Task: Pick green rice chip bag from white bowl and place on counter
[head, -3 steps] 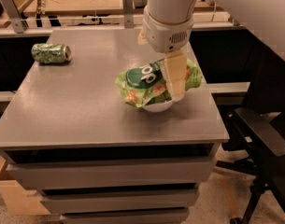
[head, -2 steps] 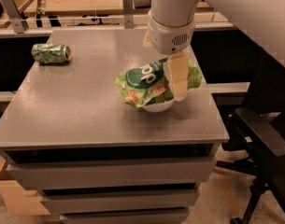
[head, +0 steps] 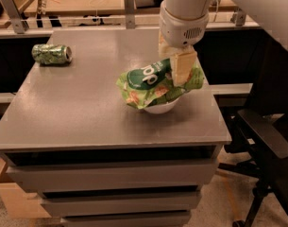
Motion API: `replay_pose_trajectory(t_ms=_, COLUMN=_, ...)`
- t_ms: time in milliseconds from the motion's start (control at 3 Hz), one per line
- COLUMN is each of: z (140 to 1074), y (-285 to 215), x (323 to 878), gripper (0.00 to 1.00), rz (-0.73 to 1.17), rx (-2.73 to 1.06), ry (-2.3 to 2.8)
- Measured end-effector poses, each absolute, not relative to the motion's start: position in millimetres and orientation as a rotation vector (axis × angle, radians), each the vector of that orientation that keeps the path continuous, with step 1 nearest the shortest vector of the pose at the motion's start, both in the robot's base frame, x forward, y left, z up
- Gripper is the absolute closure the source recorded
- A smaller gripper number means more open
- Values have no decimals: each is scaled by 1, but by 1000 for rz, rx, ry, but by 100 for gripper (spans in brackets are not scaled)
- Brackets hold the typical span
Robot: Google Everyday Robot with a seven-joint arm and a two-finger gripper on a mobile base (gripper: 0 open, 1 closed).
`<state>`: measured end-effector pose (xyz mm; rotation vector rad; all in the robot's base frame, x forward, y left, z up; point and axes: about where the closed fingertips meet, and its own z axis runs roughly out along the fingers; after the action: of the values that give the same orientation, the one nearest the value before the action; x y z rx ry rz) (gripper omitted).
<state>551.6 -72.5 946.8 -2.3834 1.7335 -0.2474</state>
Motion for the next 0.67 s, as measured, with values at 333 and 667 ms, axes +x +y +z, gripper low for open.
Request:
replay_pose_trajectory(t_ms=333, z=953, y=-74, x=548, gripper=65, rz=-251, rx=-2375, ry=1724)
replay_pose_trajectory(t_ms=667, z=965, y=-73, x=540, gripper=96, rz=-206, rx=-2340, ry=1697)
